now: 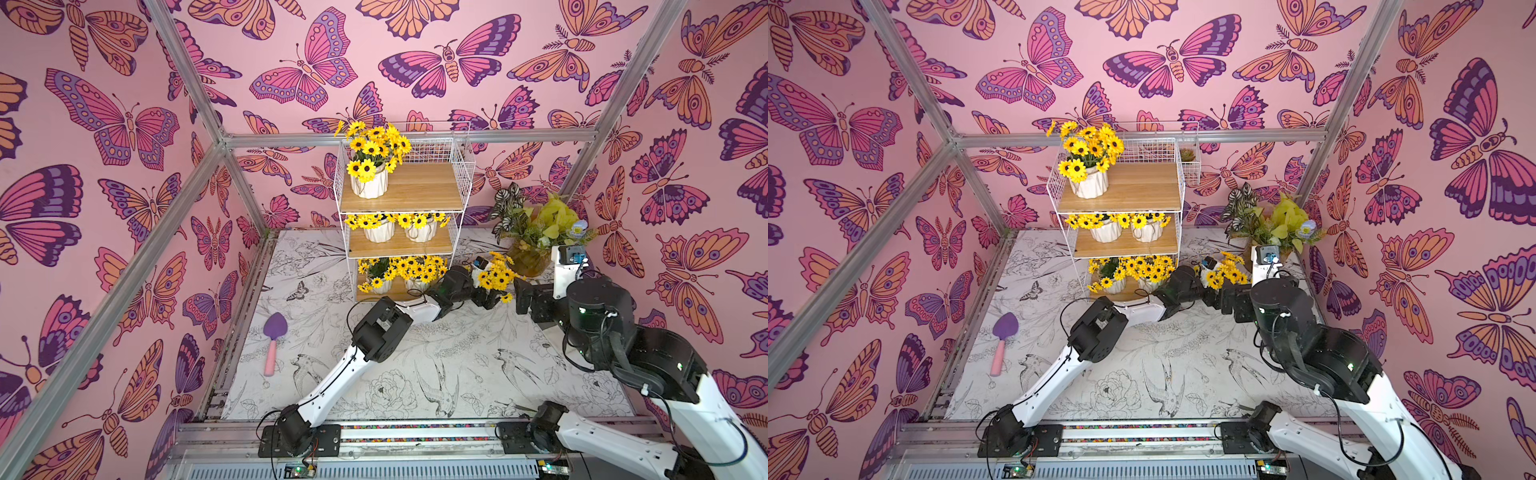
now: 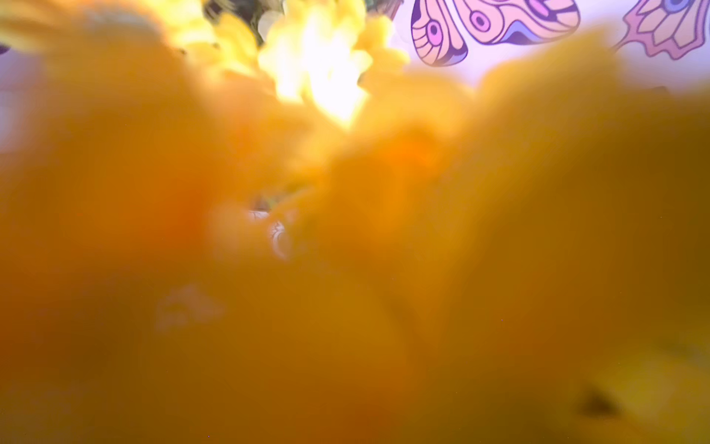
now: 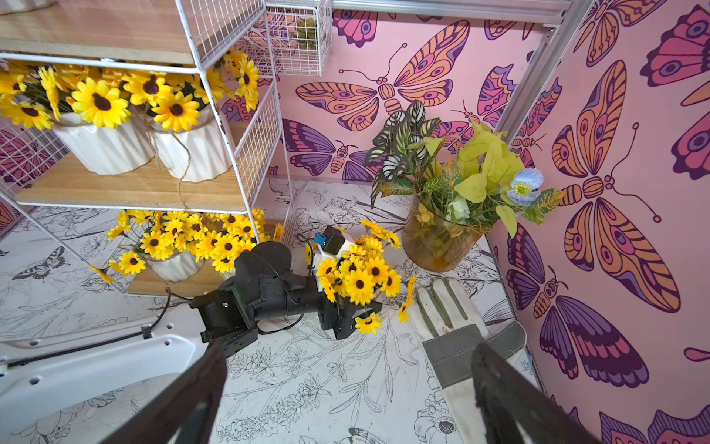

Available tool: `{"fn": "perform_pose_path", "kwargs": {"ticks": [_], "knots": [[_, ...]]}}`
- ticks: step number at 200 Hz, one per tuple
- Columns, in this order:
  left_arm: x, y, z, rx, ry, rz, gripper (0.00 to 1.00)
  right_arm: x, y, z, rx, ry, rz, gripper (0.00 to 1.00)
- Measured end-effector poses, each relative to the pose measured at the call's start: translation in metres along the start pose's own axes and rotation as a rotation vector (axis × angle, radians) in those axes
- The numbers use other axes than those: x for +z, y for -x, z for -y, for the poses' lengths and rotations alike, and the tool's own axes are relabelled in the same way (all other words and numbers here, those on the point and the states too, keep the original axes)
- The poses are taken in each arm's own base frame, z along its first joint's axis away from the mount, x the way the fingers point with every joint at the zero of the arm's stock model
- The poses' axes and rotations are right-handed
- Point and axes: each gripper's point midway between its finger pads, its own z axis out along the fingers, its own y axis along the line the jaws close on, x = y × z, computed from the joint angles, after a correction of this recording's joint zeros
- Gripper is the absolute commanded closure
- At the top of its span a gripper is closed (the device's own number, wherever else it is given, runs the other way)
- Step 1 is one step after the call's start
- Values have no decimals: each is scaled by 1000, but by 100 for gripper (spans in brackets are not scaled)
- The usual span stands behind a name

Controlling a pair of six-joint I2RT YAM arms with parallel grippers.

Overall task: Take the sunflower pots off the shelves
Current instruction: Place the sunflower pot at the center of the board.

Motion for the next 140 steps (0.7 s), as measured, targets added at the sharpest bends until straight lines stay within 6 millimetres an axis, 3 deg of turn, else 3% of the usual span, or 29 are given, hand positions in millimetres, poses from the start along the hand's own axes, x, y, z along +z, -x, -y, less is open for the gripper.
{"fn": "perform_pose_path", "kwargs": {"ticks": [140], "knots": [[-23, -22, 13, 107, 112, -69, 0, 2, -21, -6, 25, 47, -39, 1]]}}
